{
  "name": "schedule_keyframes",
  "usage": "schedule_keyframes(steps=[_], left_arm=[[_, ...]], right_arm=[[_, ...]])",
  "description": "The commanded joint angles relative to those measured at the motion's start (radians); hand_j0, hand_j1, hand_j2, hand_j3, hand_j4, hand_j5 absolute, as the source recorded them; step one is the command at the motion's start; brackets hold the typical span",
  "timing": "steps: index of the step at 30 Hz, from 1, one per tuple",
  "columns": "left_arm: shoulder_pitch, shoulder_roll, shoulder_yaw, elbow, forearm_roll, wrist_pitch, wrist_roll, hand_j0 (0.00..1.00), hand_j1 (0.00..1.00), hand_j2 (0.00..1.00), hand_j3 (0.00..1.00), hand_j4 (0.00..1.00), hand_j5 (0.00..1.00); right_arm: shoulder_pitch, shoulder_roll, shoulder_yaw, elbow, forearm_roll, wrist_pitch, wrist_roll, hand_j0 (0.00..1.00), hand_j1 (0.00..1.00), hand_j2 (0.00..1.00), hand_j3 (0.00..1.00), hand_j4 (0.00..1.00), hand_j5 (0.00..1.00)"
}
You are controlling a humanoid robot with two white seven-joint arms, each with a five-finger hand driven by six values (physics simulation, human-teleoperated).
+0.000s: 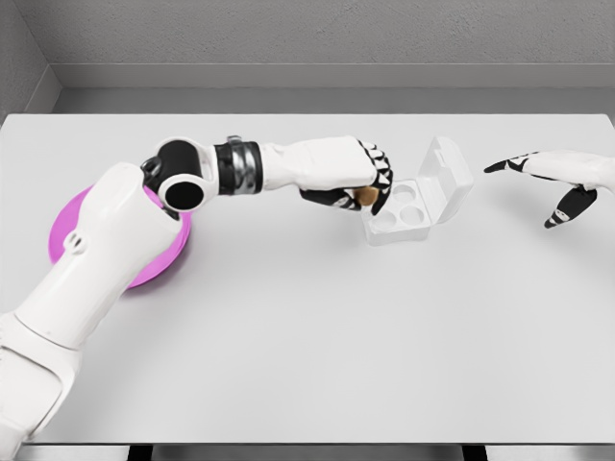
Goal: Pack egg into the box and close the box lid
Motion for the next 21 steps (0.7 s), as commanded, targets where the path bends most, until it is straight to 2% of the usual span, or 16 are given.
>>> schedule_keyframes(steps=[1,11,15,21], left_arm=[[0.000,-0.017,-0.002,0.026,0.006,0.003,-0.001,0.34,0.34,0.34,0.34,0.34,0.34],[-0.014,-0.058,-0.005,0.057,0.006,0.003,-0.001,0.34,0.34,0.34,0.34,0.34,0.34],[-0.032,-0.089,-0.002,0.122,0.017,0.003,-0.001,0.34,0.34,0.34,0.34,0.34,0.34],[-0.035,-0.124,-0.002,0.158,0.020,0.003,-0.001,0.34,0.34,0.34,0.34,0.34,0.34]], right_arm=[[0.000,-0.001,-0.001,0.000,-0.004,0.002,0.000,1.00,1.00,1.00,1.00,1.00,1.00],[0.000,-0.001,-0.001,0.000,-0.004,0.002,0.000,1.00,1.00,1.00,1.00,1.00,1.00],[0.000,-0.001,-0.001,0.001,-0.004,0.002,0.000,1.00,1.00,1.00,1.00,1.00,1.00],[0.000,-0.001,-0.001,0.001,-0.004,0.002,0.000,1.00,1.00,1.00,1.00,1.00,1.00]])
